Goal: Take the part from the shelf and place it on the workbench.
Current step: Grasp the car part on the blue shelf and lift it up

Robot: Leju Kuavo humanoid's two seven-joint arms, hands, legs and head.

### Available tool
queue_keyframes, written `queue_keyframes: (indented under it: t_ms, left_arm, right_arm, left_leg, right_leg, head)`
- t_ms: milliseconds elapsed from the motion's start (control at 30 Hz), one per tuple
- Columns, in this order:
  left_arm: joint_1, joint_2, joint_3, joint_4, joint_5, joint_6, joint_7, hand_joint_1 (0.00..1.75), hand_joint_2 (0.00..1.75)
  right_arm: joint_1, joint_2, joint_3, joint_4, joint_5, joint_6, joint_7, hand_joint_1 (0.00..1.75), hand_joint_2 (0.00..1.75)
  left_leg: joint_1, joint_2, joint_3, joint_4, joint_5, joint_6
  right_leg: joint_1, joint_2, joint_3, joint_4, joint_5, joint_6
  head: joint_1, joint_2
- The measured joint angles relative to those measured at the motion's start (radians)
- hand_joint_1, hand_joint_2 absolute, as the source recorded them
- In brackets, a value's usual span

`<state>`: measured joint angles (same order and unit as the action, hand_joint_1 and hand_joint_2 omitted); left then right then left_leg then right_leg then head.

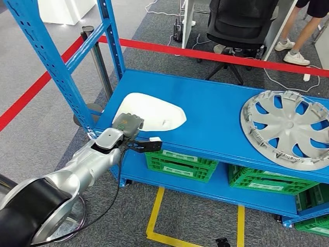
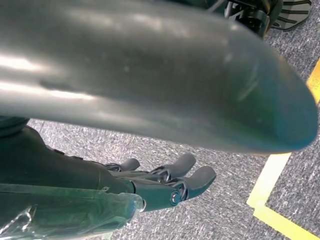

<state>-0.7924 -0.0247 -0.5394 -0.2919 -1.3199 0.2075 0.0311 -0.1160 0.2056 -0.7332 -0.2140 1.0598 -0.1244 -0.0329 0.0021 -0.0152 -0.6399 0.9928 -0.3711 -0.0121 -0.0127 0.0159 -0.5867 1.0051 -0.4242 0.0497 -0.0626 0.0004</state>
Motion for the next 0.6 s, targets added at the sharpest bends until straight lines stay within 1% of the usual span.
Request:
queue_keyframes:
  t_ms: [267, 467, 533, 600]
  left_arm:
    - [0.004, 0.002, 0.0, 0.0, -0.007, 0.0, 0.003, 1.38, 1.75]
    - [0.004, 0.003, 0.0, 0.0, -0.01, 0.0, 0.003, 1.39, 1.75]
    - [0.004, 0.004, 0.0, 0.0, -0.012, 0.001, 0.004, 1.31, 1.75]
    - [0.005, 0.005, 0.001, 0.0, -0.015, 0.002, 0.004, 1.18, 1.75]
  right_arm:
    - [0.0, 0.0, 0.0, 0.0, -0.001, 0.002, -0.002, 0.0, 0.0]
    - [0.0, 0.0, 0.0, 0.0, 0.0, 0.003, -0.002, 0.0, 0.0]
    - [0.0, 0.0, 0.0, 0.0, 0.0, 0.005, -0.003, 0.0, 0.0]
    - [0.0, 0.0, 0.0, 0.0, 0.001, 0.007, -0.003, 0.0, 0.0]
  left_leg:
    - [0.0, 0.0, 0.0, 0.0, 0.0, 0.0]
    - [0.0, 0.0, 0.0, 0.0, 0.0, 0.0]
    - [0.0, 0.0, 0.0, 0.0, 0.0, 0.0]
    - [0.0, 0.0, 0.0, 0.0, 0.0, 0.0]
  right_leg:
    - [0.0, 0.0, 0.0, 0.0, 0.0, 0.0]
    - [0.0, 0.0, 0.0, 0.0, 0.0, 0.0]
    - [0.0, 0.0, 0.0, 0.0, 0.0, 0.0]
    - [0.0, 0.0, 0.0, 0.0, 0.0, 0.0]
  head:
    - [0.0, 0.0]
    - [0.0, 0.0]
    - [0.0, 0.0]
    - [0.0, 0.0]
